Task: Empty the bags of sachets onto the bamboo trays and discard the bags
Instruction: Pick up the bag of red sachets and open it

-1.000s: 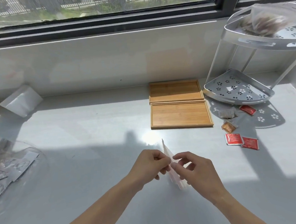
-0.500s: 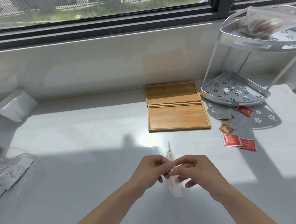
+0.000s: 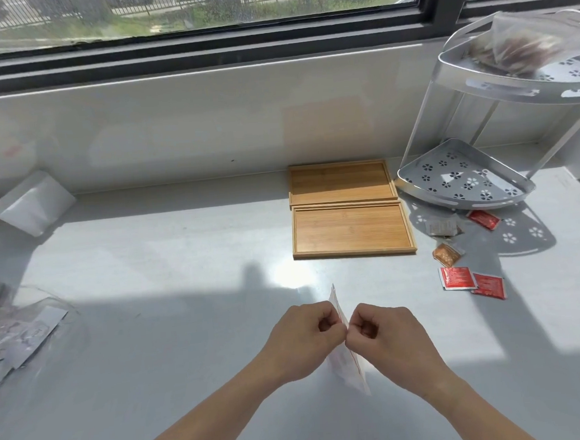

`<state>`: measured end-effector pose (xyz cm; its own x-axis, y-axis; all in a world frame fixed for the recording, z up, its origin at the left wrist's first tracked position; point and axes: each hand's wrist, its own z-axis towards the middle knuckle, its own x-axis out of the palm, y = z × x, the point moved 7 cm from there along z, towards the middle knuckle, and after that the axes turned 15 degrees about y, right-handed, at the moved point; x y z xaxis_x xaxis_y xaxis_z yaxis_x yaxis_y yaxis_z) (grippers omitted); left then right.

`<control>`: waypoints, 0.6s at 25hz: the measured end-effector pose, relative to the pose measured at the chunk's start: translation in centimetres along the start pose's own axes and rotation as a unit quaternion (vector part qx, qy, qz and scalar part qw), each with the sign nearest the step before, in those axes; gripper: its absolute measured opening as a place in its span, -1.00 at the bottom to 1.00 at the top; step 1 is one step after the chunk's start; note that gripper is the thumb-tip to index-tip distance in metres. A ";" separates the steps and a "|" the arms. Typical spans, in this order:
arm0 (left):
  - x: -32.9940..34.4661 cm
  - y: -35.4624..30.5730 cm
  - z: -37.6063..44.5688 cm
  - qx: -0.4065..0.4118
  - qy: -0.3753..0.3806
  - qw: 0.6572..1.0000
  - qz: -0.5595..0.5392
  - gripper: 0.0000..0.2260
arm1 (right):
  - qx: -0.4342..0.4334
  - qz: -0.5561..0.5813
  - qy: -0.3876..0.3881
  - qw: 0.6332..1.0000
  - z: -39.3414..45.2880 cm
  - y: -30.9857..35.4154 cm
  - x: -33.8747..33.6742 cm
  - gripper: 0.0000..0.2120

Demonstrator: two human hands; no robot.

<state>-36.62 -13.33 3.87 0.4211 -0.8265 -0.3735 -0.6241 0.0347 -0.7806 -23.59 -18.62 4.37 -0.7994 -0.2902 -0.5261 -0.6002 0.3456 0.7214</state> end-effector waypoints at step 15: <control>-5.0 -0.2 -1.5 -0.032 -0.081 0.993 0.080 -0.86 | 0.090 -0.223 -0.137 0.961 -2.1 -0.4 -6.4 -0.85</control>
<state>-39.62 -10.02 6.66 0.4113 -0.7118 -0.5694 -0.7291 0.1179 -0.6741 -18.13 -18.78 8.38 -0.4229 -0.2077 -0.8821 -0.8603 0.3979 0.3188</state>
